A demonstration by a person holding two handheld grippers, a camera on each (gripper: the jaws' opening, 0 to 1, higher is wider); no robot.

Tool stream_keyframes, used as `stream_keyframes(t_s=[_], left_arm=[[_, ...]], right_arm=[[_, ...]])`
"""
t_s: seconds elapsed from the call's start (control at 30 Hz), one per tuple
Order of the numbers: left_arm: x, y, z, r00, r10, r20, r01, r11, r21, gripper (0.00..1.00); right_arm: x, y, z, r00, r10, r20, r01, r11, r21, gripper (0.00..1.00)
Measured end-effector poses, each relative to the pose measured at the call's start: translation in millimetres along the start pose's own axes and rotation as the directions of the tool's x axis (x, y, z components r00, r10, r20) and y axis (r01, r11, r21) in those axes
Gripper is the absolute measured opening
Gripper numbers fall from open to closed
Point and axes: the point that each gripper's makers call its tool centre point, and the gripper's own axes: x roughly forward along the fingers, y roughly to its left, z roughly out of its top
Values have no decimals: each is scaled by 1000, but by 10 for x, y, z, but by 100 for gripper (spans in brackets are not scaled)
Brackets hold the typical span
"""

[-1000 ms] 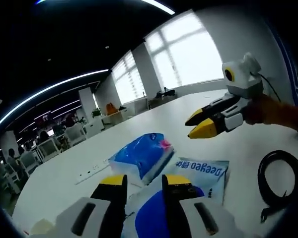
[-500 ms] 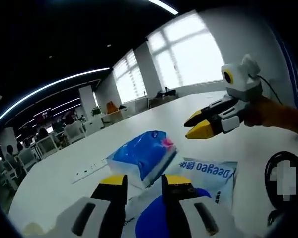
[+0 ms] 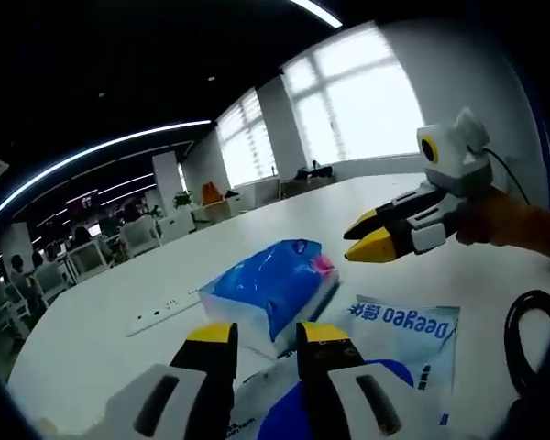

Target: Arrange the tabletop items into an orderly group along one side of the table until the central work area is clear of visible clutter.

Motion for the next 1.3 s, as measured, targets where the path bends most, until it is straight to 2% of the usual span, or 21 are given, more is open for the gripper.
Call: stream_keyframes(t_s=[0.3,0.4,0.5,0.67,0.87,1.17,1.3], left_arm=[[45,-35,62,1000,-16,18,16,1000,4,23],[102,-52,32,1000,-22,2,22,1000,16,22],[114,-43,43,1000,-19,15,19,999,-28,21],[157,2,29,1000,-15,14,16,999,-41,20],[180,33,-26,1000,-18,6,18,997,-77,19],[237,-85,68,999,-46,13,47,999,-16,12],[259,-59,65,999,-46,15,47,998,-36,10]], right_arm=[[181,-4,28,1000,-2,-21,1,1000,-22,21],[235,-16,-2,999,-7,-36,5,999,-39,19],[254,-32,-22,999,-5,-42,5,1000,-4,19],[254,-60,-25,999,-14,-41,14,1000,4,18],[257,-116,24,1000,-20,-19,21,997,70,15],[315,-87,-23,999,-4,-36,7,996,86,15],[322,-103,-46,999,-1,-42,5,995,98,15]])
